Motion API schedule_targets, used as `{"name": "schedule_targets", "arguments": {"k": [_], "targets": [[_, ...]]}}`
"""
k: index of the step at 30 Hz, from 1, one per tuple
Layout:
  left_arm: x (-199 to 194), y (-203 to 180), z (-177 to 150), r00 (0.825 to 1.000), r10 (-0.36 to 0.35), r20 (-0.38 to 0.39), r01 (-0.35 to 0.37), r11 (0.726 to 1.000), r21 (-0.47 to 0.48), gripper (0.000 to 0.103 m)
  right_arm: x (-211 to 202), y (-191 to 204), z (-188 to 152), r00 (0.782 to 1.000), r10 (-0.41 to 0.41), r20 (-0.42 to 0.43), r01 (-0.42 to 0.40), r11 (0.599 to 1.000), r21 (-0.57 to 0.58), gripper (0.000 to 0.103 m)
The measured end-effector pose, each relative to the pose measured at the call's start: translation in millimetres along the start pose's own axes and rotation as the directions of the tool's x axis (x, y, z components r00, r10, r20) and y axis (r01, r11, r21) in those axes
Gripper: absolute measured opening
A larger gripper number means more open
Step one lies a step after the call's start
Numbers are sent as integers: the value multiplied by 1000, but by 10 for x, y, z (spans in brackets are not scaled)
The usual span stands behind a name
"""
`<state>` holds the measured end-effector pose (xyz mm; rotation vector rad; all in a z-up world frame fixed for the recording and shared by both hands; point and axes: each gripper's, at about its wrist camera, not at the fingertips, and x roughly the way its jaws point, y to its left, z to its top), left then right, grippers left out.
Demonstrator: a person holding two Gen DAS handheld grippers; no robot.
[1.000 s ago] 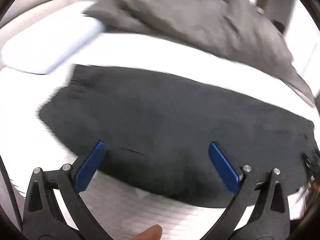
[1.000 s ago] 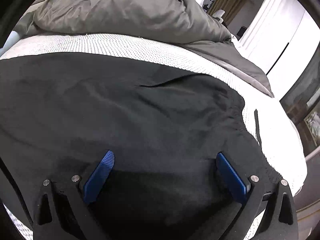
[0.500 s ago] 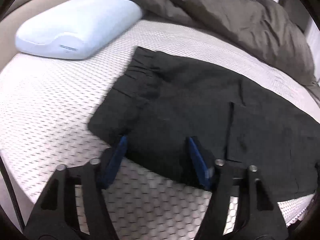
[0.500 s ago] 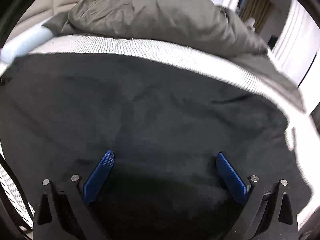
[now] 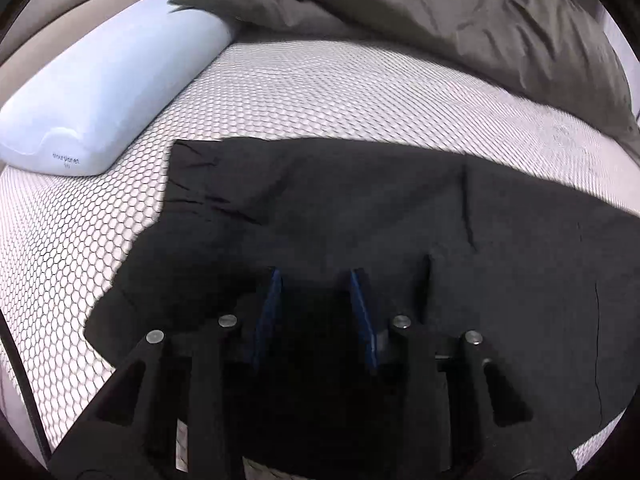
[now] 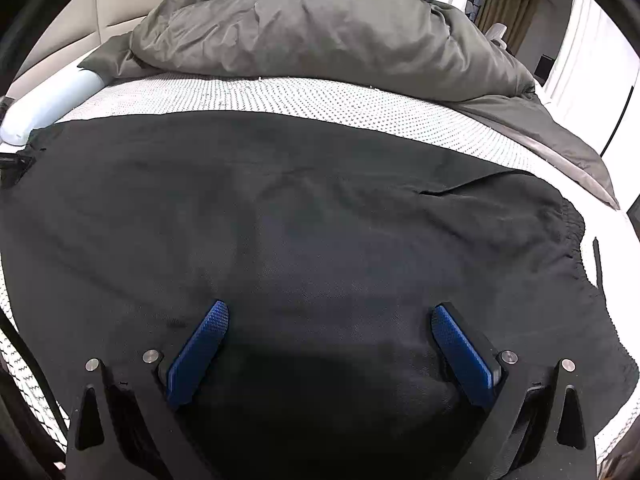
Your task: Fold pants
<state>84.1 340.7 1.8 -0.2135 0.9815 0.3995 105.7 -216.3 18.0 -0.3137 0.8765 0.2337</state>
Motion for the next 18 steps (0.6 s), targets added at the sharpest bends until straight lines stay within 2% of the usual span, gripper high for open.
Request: {"name": "schedule_targets", "arguments": {"k": [1,3,4,6,8,10,12,14,16,17,18], "targets": [[-16,149,24,1000,10,6,-10,999,-49,33,3,0,3,1000,1,0,-1,1000,2,102],[-62,446,47,1000,-2,17,5,988,-151,9,6,-7,2,1000,9,1,-9,1000,0,102],[-75,526,64,1000,-17,14,20,983,-184,7,5,-6,0,1000,11,2,-11,1000,-2,102],[-186,562,96,999,-36,29,41,977,-211,7,5,-5,-7,1000,14,5,-14,1000,-4,102],[-329,463,98,997,-8,72,19,986,-165,11,4,-2,-12,1000,17,6,-17,1000,-4,102],[-375,267,181,993,-48,105,60,993,-105,22,5,4,-13,1000,16,6,-16,1000,-5,102],[-285,128,258,994,-61,91,66,996,-58,42,7,6,-11,1000,15,4,-15,1000,-6,102],[-50,32,329,999,-25,31,26,999,-19,43,14,9,-3,1000,14,1,-14,1000,-7,102],[254,9,507,1000,5,-20,-5,1000,-19,42,22,13,5,1000,15,-2,-15,1000,-7,102],[288,109,524,1000,-9,-10,8,999,-52,39,25,10,6,1000,18,-3,-18,1000,-6,102],[254,225,512,1000,-21,4,21,995,-99,26,28,5,6,1000,22,-3,-22,1000,-4,102]]}}
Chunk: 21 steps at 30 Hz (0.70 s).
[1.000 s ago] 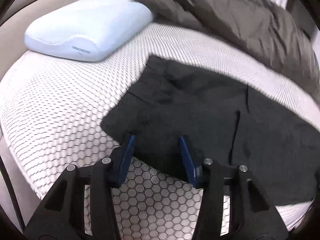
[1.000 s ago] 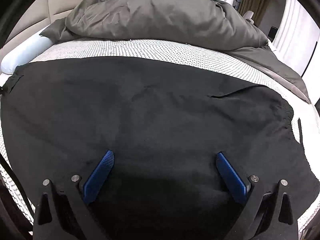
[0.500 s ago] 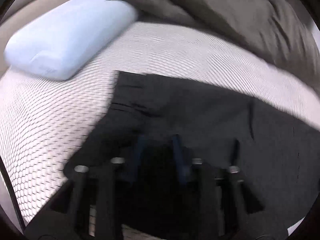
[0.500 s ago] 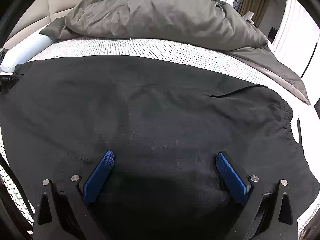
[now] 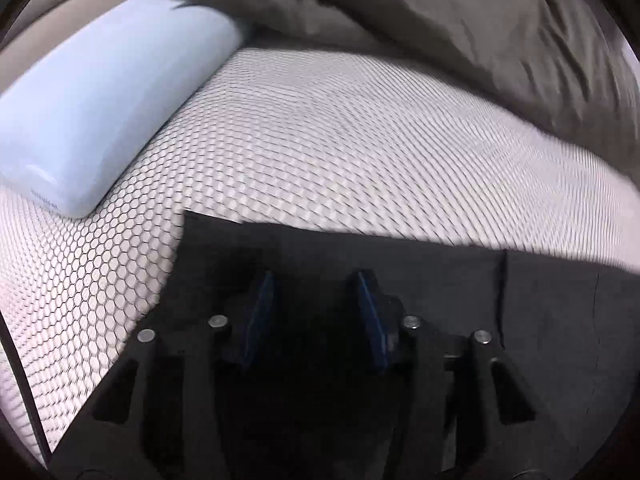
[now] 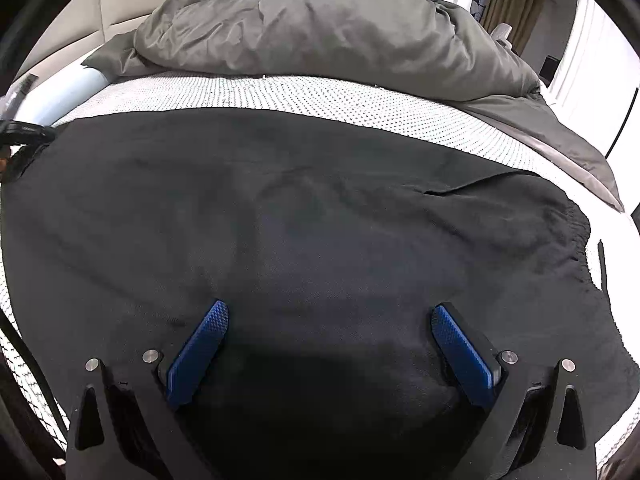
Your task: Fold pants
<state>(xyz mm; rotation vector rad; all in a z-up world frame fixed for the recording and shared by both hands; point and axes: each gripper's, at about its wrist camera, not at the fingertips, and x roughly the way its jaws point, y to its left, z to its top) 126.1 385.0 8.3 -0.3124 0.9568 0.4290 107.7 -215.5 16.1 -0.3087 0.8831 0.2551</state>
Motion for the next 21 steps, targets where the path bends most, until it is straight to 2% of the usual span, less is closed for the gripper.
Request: {"name": "schedule_targets", "arguments": {"k": [2,3,4,6,7,8,9,10,11,12,15,18,19,20,21], "targets": [[-55,174,27,1000,-10,3,10,997,-78,14,6,-15,-11,1000,12,2,-13,1000,6,102],[-125,266,31,1000,-23,2,23,992,-121,14,7,-20,-13,1000,16,3,-16,1000,6,102],[-212,287,17,1000,-3,8,4,991,-132,14,7,-23,-13,1000,18,4,-18,1000,5,102],[-466,236,-34,997,65,35,-60,991,-119,20,8,-25,-12,1000,20,5,-20,1000,4,102],[-593,168,-59,997,49,60,-43,993,-109,23,4,-22,-11,1000,18,6,-18,1000,4,102],[-687,133,-52,997,23,74,-15,995,-101,35,-1,-18,-13,1000,14,8,-14,1000,4,102],[-864,-30,-146,995,-28,97,36,996,-79,51,-4,-11,-15,1000,11,9,-11,1000,4,102],[-974,-145,-217,993,-45,112,53,996,-68,59,-16,-6,-17,1000,7,13,-7,1000,5,102],[-1105,-342,-328,990,-66,126,72,997,-42,73,-24,-3,-20,1000,3,15,-4,1000,5,103],[-1188,-542,-419,988,-90,124,91,996,-3,78,-44,4,-20,1000,-3,20,2,1000,6,103],[-1320,-1288,-727,975,-192,111,181,978,105,83,-150,64,-25,999,10,46,-10,1000,1,103],[-1401,-1956,-1127,958,-281,59,266,946,185,84,-337,202,-54,989,111,95,-109,994,-30,103],[-1355,-2255,-1316,950,-312,17,301,929,215,84,-395,258,-92,984,150,98,-146,988,-54,103],[-1371,-2418,-1439,945,-326,-5,318,919,233,84,-416,284,-126,982,163,92,-157,985,-70,103],[-1327,-2700,-1631,938,-342,-52,342,895,287,84,-426,298,-165,983,162,83,-155,984,-84,103]]}}
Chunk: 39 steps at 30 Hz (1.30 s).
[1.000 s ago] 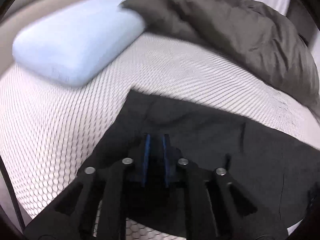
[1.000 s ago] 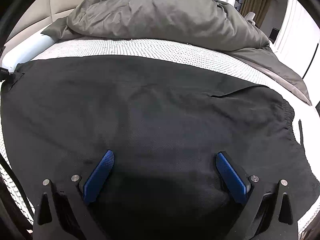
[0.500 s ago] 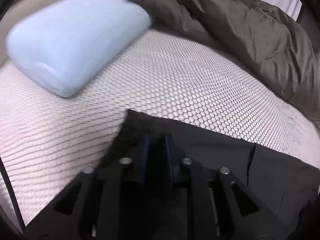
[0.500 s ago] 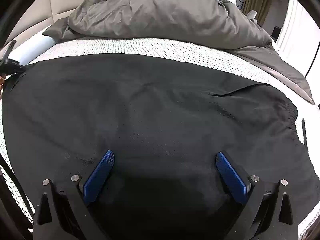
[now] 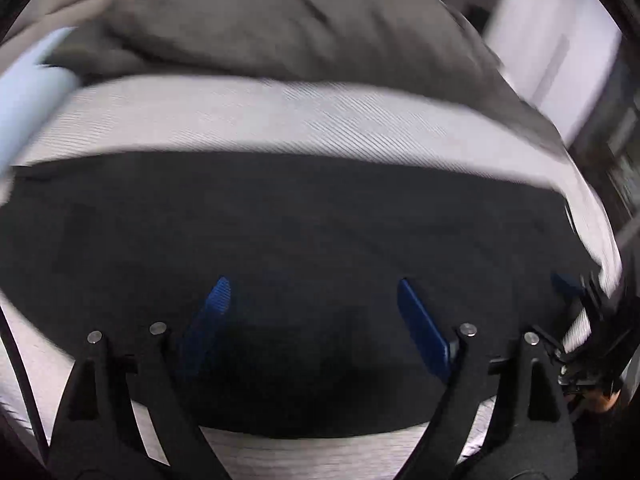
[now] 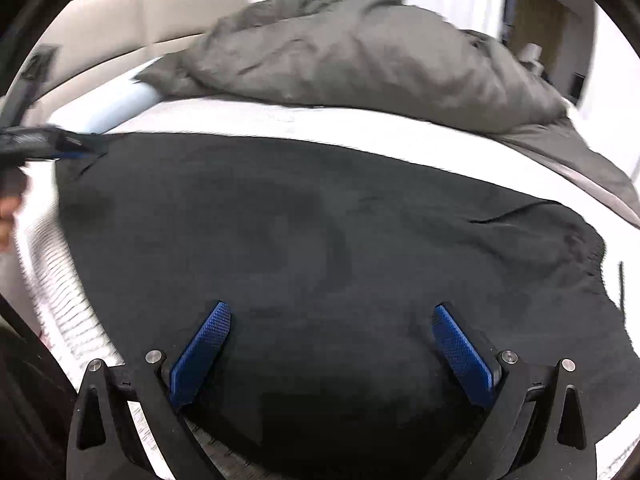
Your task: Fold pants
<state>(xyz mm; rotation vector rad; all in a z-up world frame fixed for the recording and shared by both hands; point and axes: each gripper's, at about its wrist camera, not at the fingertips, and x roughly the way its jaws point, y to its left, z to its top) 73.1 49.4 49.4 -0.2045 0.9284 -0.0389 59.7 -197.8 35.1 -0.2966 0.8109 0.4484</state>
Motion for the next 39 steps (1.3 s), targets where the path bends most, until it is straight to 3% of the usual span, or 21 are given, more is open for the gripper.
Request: {"name": "schedule_targets", "arguments": {"k": [3,6,9,11,13,16,17,18,21,23,25,26,28,30,31,32,34,36,38,39], "targets": [[182,-386,-209,1000,10,-30,-9,998,59,85,-55,-160,-167,998,-60,-29,60,998,-8,102],[231,-448,-316,999,52,-7,-51,995,89,89,-228,-598,-369,988,-152,-42,154,986,57,102],[295,-367,-261,1000,28,-10,-27,998,57,91,-385,-1268,-652,932,-351,-96,363,910,202,102],[447,-263,-180,999,40,-14,-39,998,53,92,-434,-1611,-780,908,-395,-142,419,839,347,102],[476,-243,-132,998,61,-7,-60,997,55,93,-462,-1676,-776,864,-473,-172,501,777,382,103],[376,-317,-121,998,65,7,-66,997,27,93,-531,-1545,-692,844,-524,-118,530,777,339,103],[339,-385,-122,999,31,16,-32,999,28,93,-562,-1467,-641,845,-528,-86,524,783,336,103],[301,-444,-140,1000,13,18,-14,999,35,93,-581,-1390,-595,860,-507,-53,493,801,339,103],[349,-737,-202,1000,-24,-10,25,987,156,93,-550,-999,-396,943,-326,63,296,912,285,103],[339,-902,-305,1000,-9,5,8,971,240,93,-415,-693,-294,976,-202,81,181,961,207,103],[341,-940,-376,1000,3,18,-8,963,271,95,-250,-424,-247,990,-133,49,127,986,107,103],[348,-909,-395,1000,-6,8,4,968,253,97,-127,-254,-267,987,-159,6,159,987,13,103],[344,-838,-424,999,-35,-4,35,975,219,97,-82,-181,-314,977,-212,-3,212,976,-58,102],[328,-820,-447,999,-32,5,30,972,232,97,-146,-366,-354,967,-255,-3,255,967,-12,103],[329,-808,-452,1000,-30,7,28,972,233,97,-198,-573,-395,952,-306,-14,307,951,33,103],[329,-795,-459,1000,-29,8,26,973,230,97,-221,-829,-454,919,-392,-45,394,913,102,103],[306,-796,-483,1000,-26,12,22,973,229,97,-242,-1160,-526,871,-478,-113,491,846,208,103],[286,-801,-494,1000,-21,12,17,973,231,97,-351,-1380,-576,870,-477,-126,489,801,346,102],[284,-789,-498,1000,-22,11,19,973,232,97,-441,-1287,-503,866,-494,-79,487,797,356,103],[295,-789,-491,1000,-21,10,18,973,231,97,-453,-1167,-456,878,-476,-46,462,818,342,103]]}}
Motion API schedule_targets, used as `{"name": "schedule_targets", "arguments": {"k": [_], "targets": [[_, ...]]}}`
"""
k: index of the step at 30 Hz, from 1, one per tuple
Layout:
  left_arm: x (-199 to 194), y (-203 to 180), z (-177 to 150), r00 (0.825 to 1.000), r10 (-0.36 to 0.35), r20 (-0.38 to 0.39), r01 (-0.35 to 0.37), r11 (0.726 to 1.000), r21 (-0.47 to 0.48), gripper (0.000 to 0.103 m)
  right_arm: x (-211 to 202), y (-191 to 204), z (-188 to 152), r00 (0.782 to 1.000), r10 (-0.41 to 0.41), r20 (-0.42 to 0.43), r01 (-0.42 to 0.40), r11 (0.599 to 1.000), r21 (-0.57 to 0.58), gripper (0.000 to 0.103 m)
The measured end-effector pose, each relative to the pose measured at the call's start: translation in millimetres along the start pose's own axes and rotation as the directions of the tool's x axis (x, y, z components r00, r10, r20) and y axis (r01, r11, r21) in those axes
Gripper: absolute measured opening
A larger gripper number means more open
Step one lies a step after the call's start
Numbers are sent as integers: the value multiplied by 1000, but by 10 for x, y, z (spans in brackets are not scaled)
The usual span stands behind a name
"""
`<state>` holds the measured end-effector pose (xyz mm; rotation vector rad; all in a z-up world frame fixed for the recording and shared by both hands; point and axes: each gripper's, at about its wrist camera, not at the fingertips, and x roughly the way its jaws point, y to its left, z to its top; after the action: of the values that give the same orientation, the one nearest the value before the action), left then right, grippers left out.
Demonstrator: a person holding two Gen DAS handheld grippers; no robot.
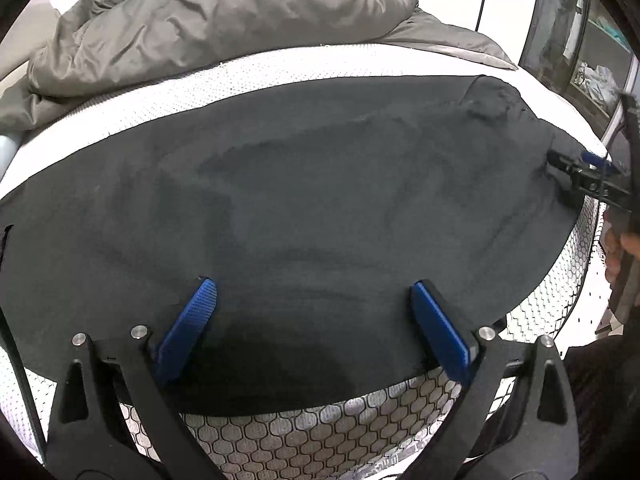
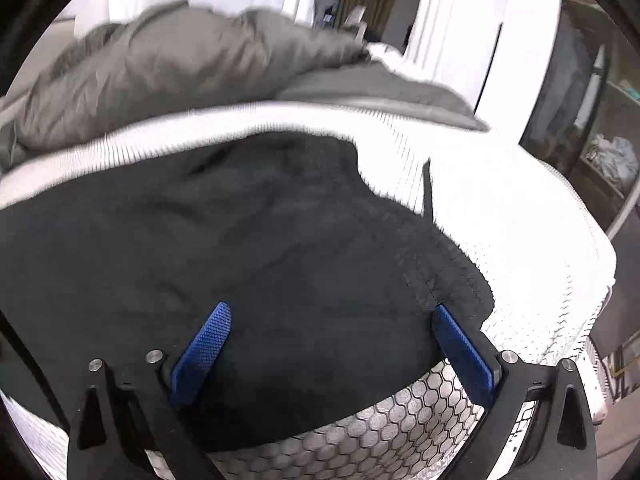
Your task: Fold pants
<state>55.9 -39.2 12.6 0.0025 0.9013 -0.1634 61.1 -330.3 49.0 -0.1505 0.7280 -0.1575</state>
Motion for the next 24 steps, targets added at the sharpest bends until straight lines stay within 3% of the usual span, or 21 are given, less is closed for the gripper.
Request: {"name": "schedule_targets", "arguments": {"k": [2,4,7,10,12,14,17,21,24], "targets": [[-11,1,-3,1000,1,0,-1,1000,1,97,-109,316,82,984,176,0,-175,982,-64,103],[-13,8,-8,1000,-1,-2,1,1000,1,98,-85,645,133,960,278,-46,-281,947,-157,103],[-9,18,-12,1000,-3,-2,3,1000,0,99,91,1018,97,975,206,-89,-223,920,-322,102],[-25,19,-19,1000,-4,-3,4,1000,1,99,172,822,51,979,177,-102,-200,935,-293,102],[-26,24,-25,1000,-6,-6,6,1000,2,100,214,374,57,999,-8,-52,-6,968,-252,102],[-27,23,-28,1000,-6,-8,6,1000,2,100,267,29,46,988,-140,-64,129,979,-155,102],[-47,33,-17,1000,-2,-13,2,1000,-2,100,185,-182,55,994,-83,-72,83,997,-7,102],[-229,152,142,999,10,50,-9,999,-38,99,-69,219,141,1000,22,15,-21,994,-111,102],[-254,286,381,996,39,76,-34,997,-63,99,-84,689,281,987,161,-12,-159,957,-244,102]]}}
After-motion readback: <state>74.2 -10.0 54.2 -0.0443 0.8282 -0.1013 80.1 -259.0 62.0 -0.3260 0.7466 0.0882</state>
